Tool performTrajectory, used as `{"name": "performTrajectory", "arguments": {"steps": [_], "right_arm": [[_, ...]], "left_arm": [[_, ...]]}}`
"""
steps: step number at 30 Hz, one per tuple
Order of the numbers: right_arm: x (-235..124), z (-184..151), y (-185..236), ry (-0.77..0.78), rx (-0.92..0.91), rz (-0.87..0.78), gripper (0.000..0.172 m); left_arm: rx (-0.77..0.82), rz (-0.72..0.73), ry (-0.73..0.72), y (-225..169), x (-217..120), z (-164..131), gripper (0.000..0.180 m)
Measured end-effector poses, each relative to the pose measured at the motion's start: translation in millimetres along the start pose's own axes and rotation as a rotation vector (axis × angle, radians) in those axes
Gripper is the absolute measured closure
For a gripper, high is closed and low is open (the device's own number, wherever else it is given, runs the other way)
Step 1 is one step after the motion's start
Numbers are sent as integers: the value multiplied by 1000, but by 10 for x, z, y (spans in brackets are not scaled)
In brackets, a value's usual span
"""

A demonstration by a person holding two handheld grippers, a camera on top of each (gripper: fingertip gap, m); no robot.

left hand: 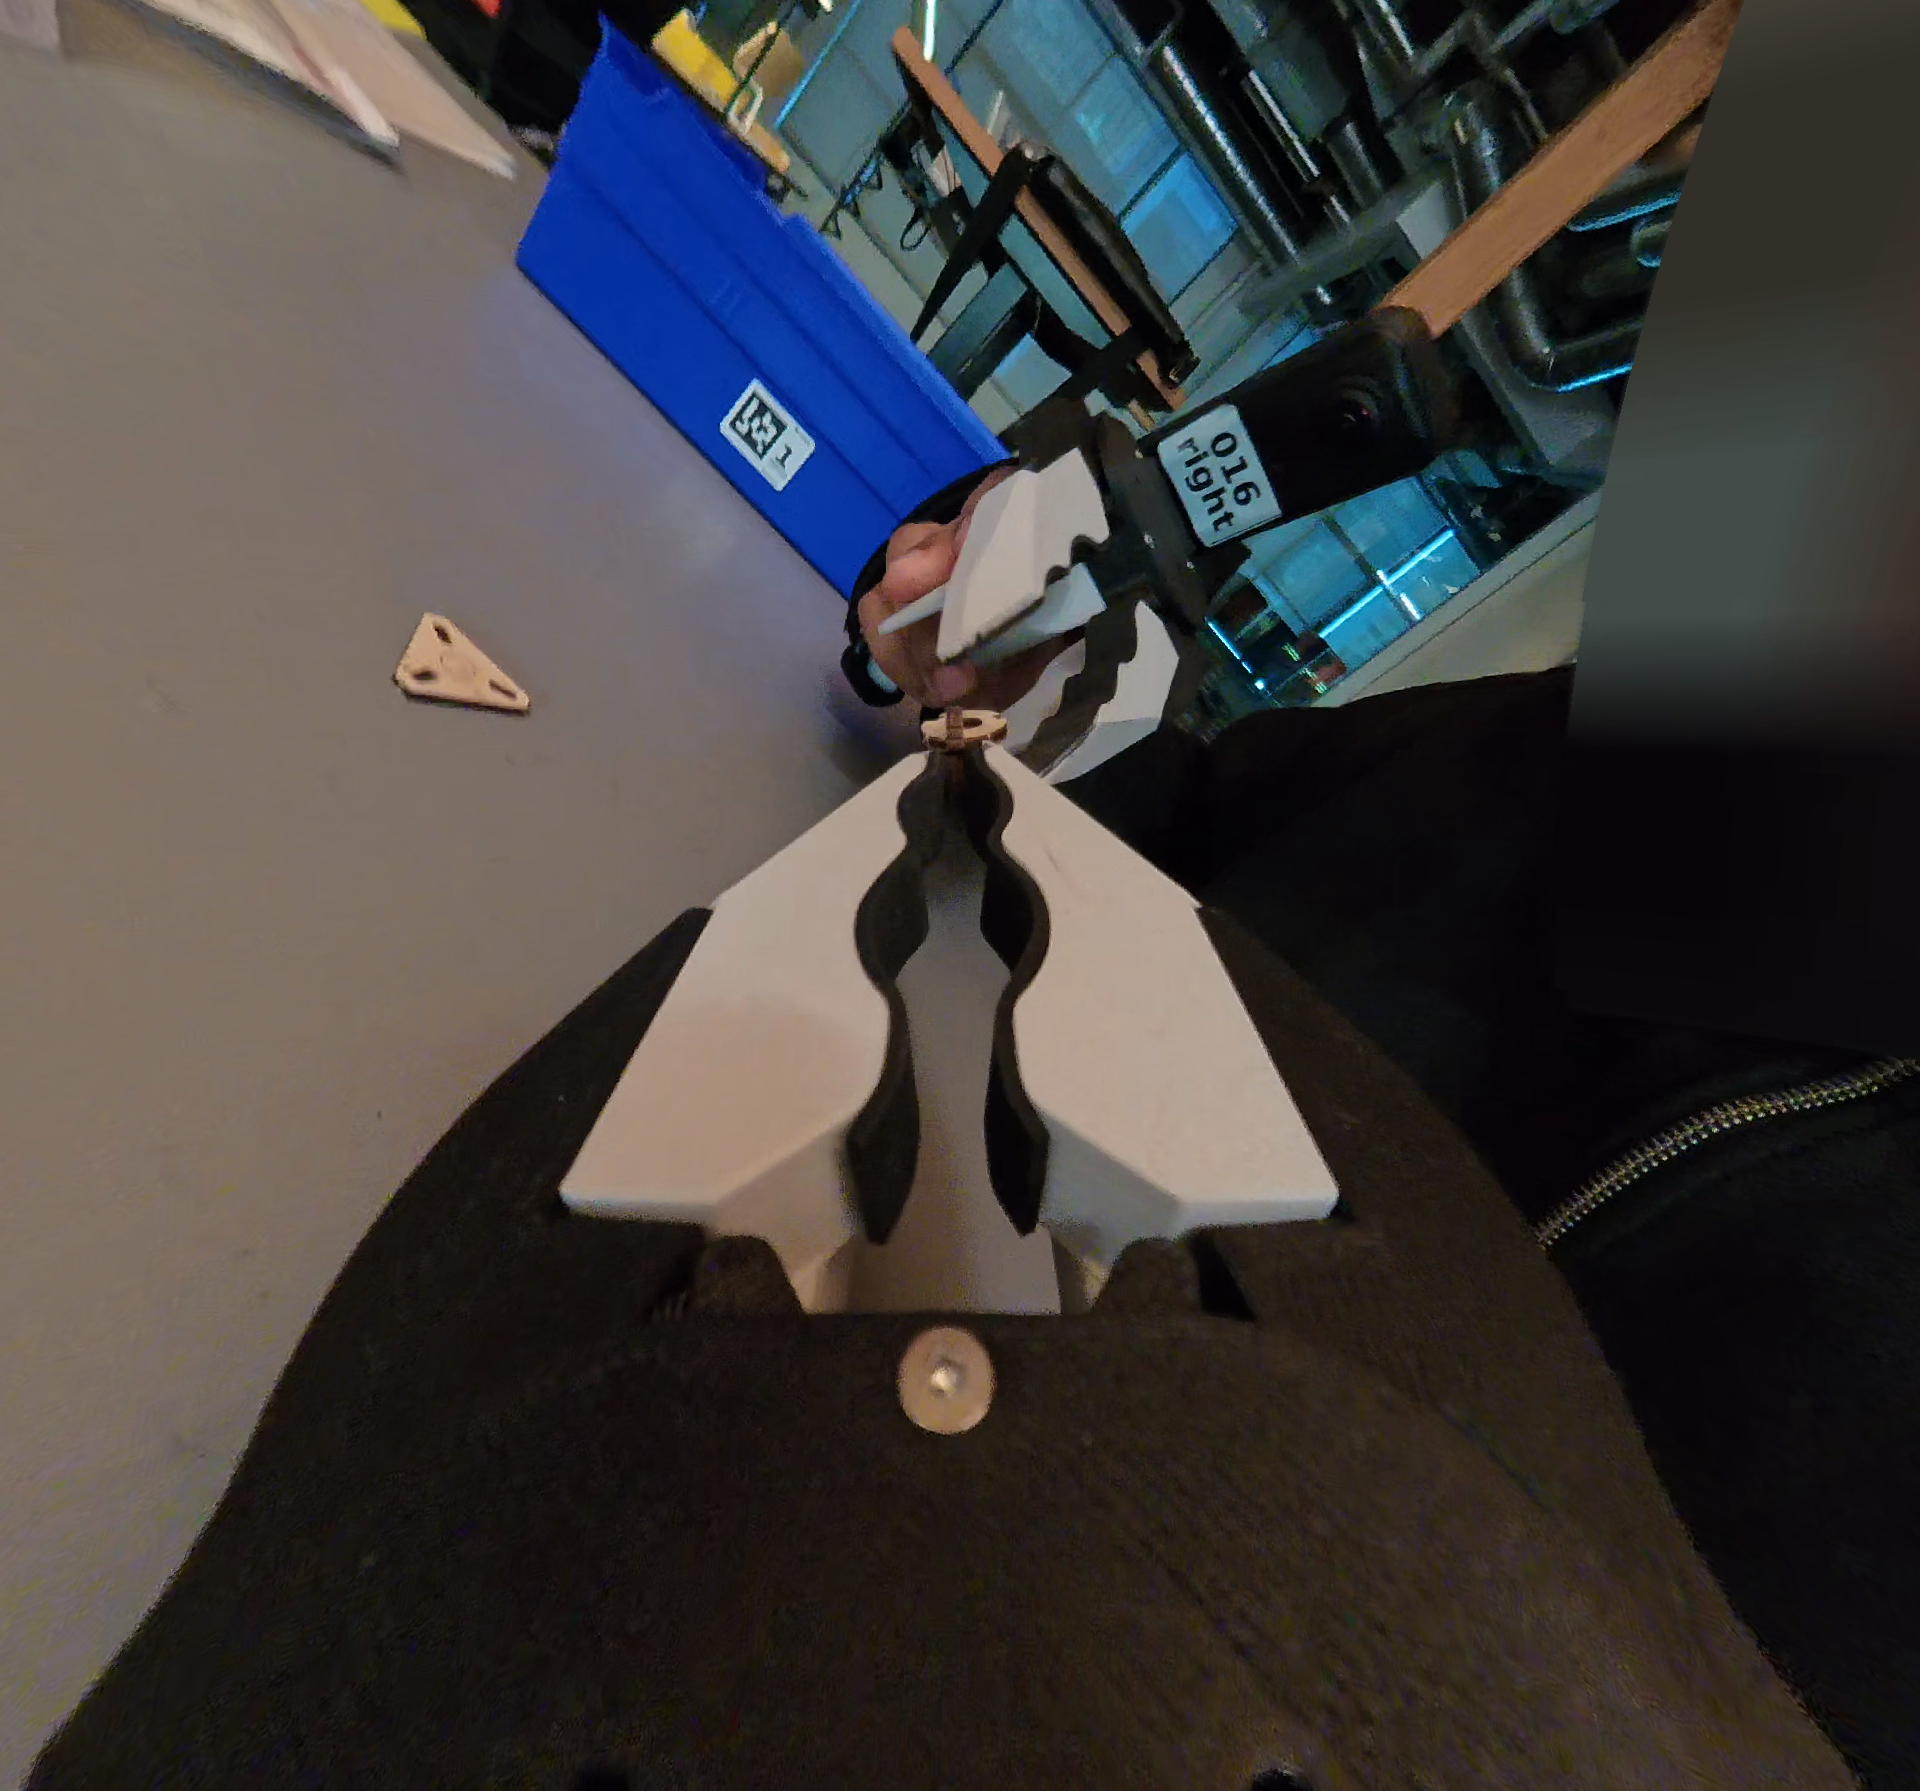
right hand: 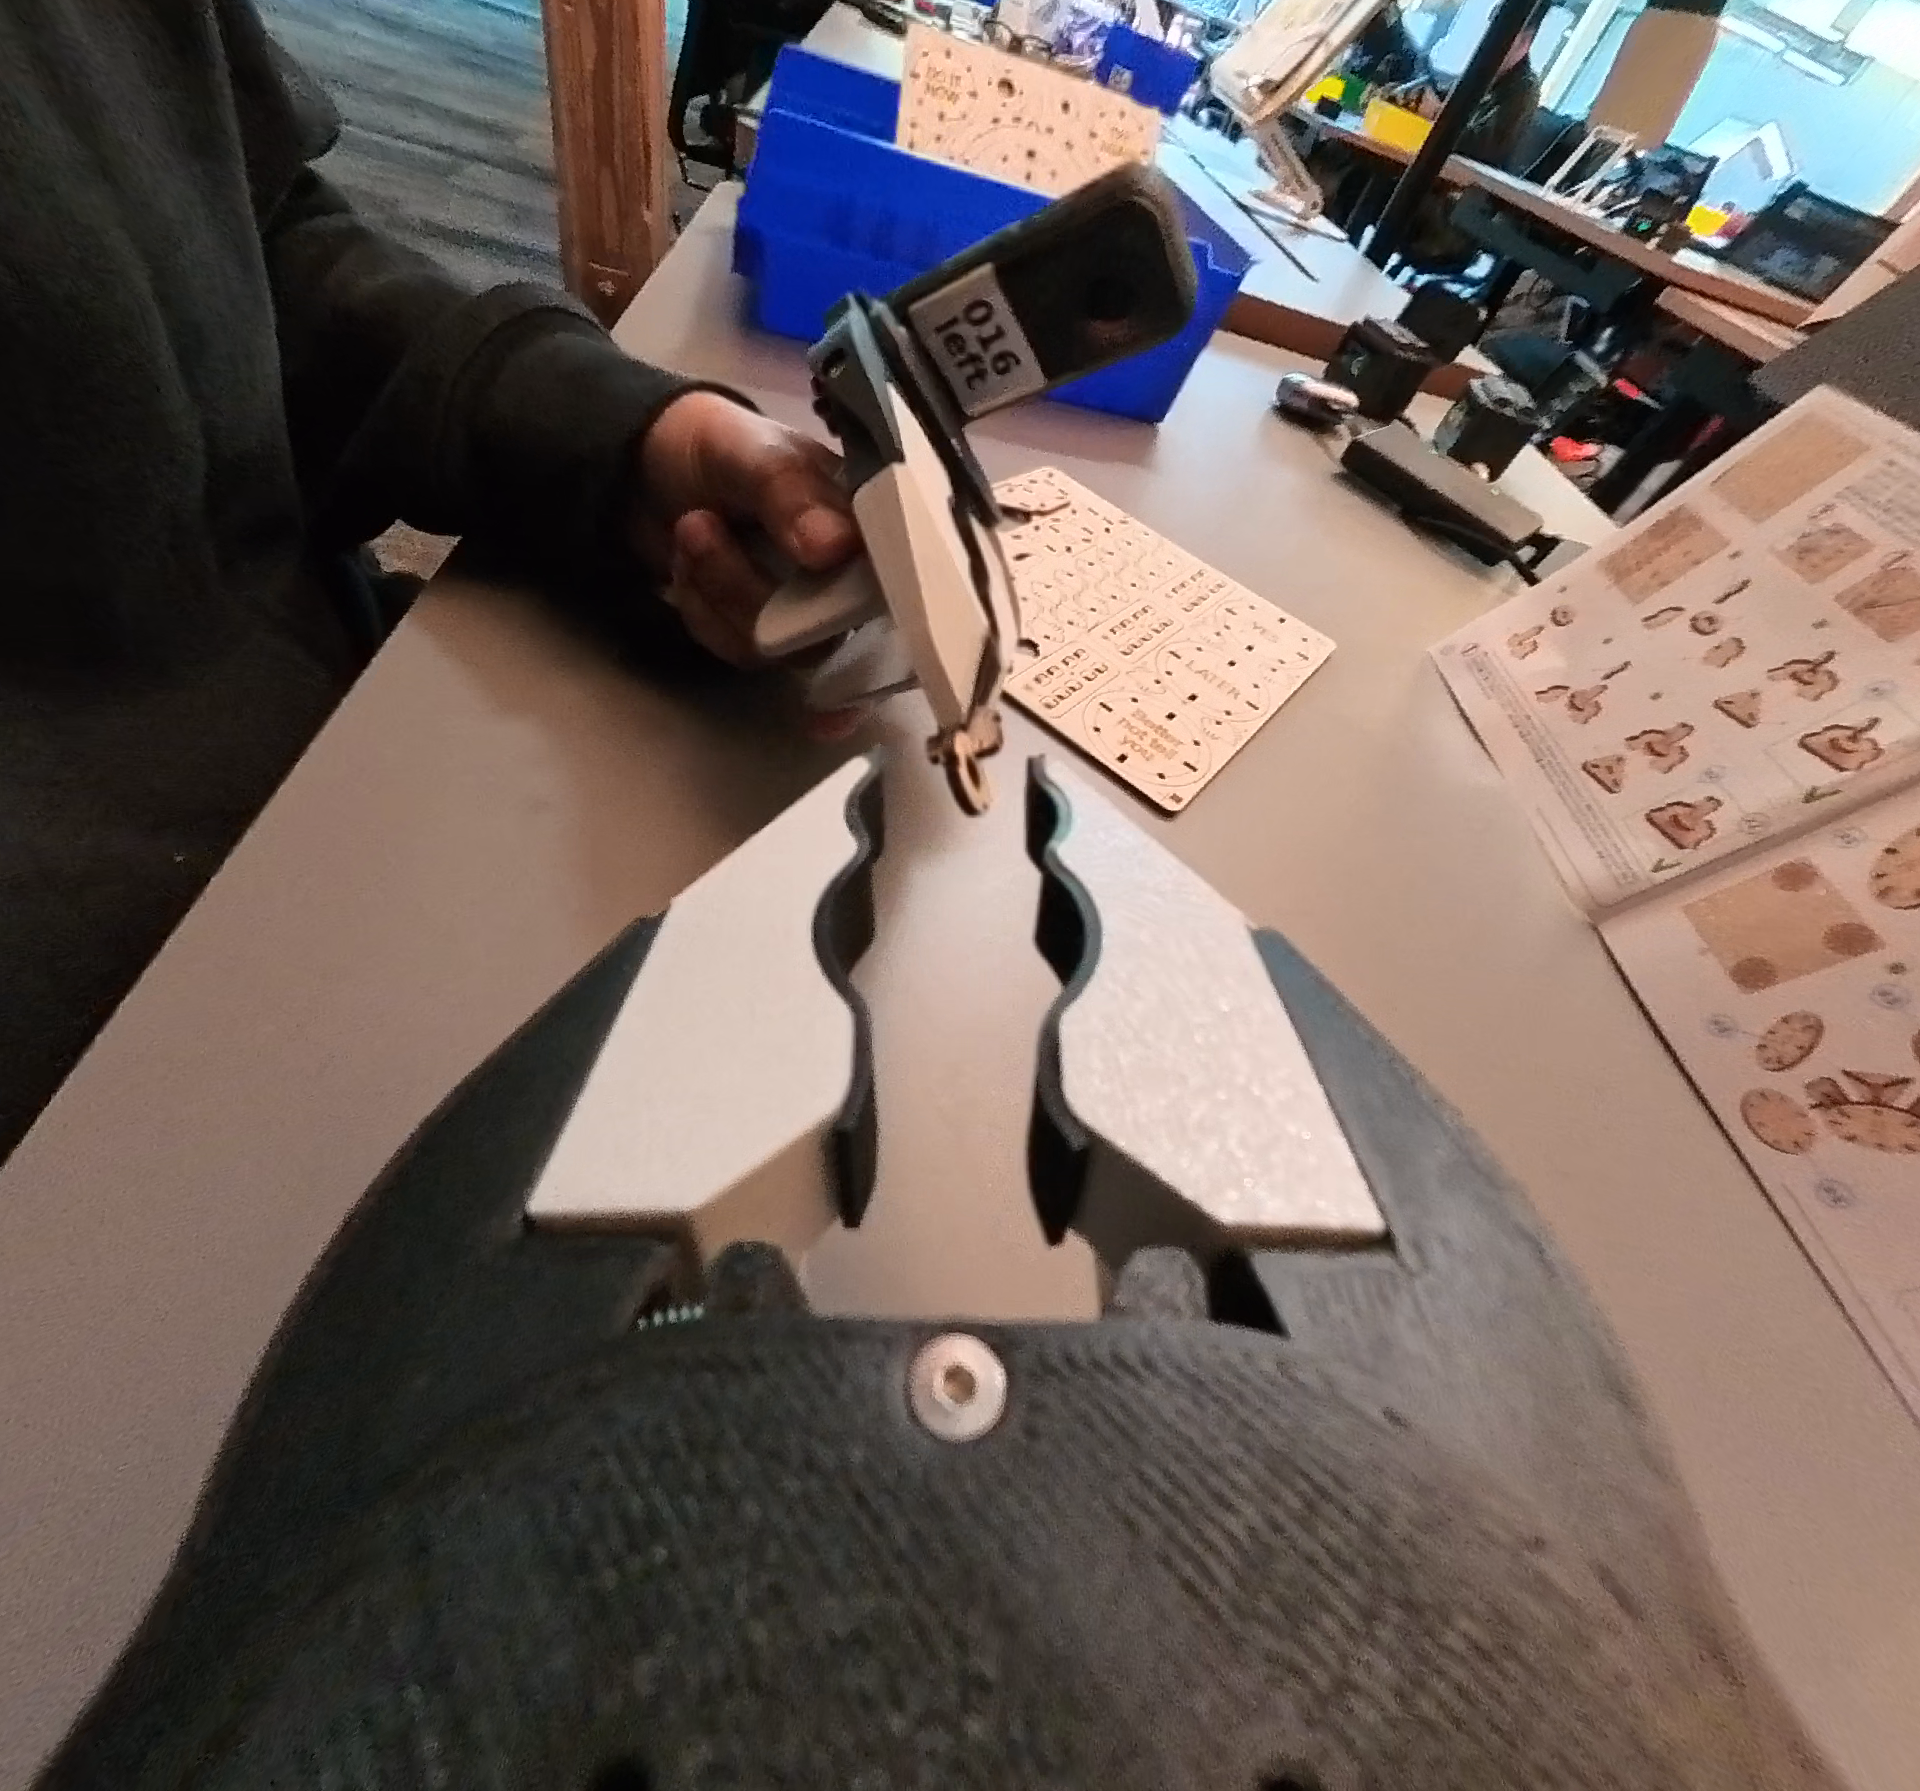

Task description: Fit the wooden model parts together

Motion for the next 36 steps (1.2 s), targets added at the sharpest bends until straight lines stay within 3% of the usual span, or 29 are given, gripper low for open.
{"name": "performTrajectory", "arguments": {"steps": [3, 10, 18, 23, 36], "right_arm": [[-53, 28, -84, -31, 50, -9, 145], [-44, -9, -98, -96, 322, 118, 138], [-37, 17, -16, -113, 287, 147, 136], [-56, 56, 13, -139, 276, 164, 136], [-77, 91, -16, -161, 267, 141, 145]], "left_arm": [[134, 33, -34, -53, -31, 86, 180], [612, 202, 4, -194, 8, 110, 180], [832, 264, 49, -252, 48, 45, 180], [898, 287, 63, -258, 63, 21, 180], [821, 256, 3, -273, 21, 92, 180]]}}
Point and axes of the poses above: each gripper's, where its closed fingertips meet, x out along the fingers, z out of its top, y = z × x across the jaws, the point moved 1 cm from there along -x, back along the fingers, and after that the axes turned 6 degrees about -z, right-handed, at the moved point
